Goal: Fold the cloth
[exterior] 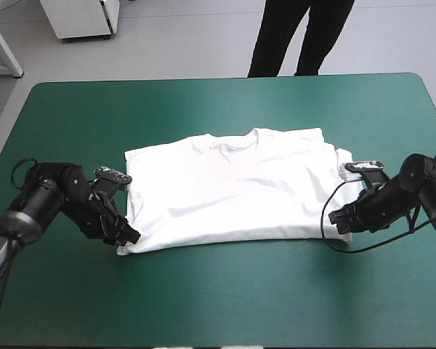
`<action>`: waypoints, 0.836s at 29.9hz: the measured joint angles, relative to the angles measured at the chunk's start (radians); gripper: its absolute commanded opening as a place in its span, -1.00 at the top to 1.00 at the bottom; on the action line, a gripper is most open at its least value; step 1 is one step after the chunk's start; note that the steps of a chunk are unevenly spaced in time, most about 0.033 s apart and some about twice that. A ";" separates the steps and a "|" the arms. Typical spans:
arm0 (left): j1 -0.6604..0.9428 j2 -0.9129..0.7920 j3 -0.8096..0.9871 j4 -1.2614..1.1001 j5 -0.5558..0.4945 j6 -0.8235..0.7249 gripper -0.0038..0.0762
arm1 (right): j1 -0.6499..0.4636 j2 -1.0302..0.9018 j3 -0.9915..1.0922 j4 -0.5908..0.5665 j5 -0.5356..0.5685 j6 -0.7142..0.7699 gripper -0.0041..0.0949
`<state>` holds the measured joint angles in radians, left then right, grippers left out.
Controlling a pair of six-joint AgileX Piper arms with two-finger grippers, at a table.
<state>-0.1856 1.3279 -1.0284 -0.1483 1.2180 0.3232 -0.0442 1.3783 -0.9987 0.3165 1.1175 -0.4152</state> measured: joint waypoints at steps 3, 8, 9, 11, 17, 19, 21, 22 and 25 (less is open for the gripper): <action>0.000 -0.078 -0.019 0.001 0.005 -0.006 0.13 | 0.000 -0.059 0.000 -0.020 0.000 0.030 0.05; 0.000 -0.181 -0.126 0.000 0.012 -0.013 0.13 | 0.000 -0.121 -0.033 -0.108 -0.018 0.105 0.05; 0.000 -0.193 -0.161 -0.001 0.000 -0.015 0.13 | 0.000 -0.123 -0.047 -0.132 -0.027 0.125 0.05; 0.000 -0.198 -0.205 -0.004 -0.035 -0.015 0.13 | 0.000 -0.123 -0.073 -0.167 -0.045 0.157 0.05; 0.000 -0.198 -0.280 -0.067 -0.209 -0.016 0.13 | 0.000 -0.043 -0.186 -0.193 -0.086 0.181 0.05; 0.000 -0.195 -0.288 -0.099 -0.238 -0.015 0.13 | 0.000 0.020 -0.236 -0.193 -0.086 0.182 0.05; 0.000 -0.188 -0.291 -0.119 -0.240 -0.008 0.13 | 0.000 0.090 -0.287 -0.194 -0.086 0.184 0.05; 0.000 -0.185 -0.292 -0.122 -0.240 -0.005 0.13 | 0.000 0.119 -0.307 -0.194 -0.086 0.185 0.05; 0.000 -0.172 -0.293 -0.128 -0.240 0.000 0.13 | 0.000 0.212 -0.374 -0.196 -0.084 0.188 0.05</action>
<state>-0.1856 1.1556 -1.3211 -0.2764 0.9779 0.3236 -0.0442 1.5898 -1.3729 0.1204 1.0331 -0.2268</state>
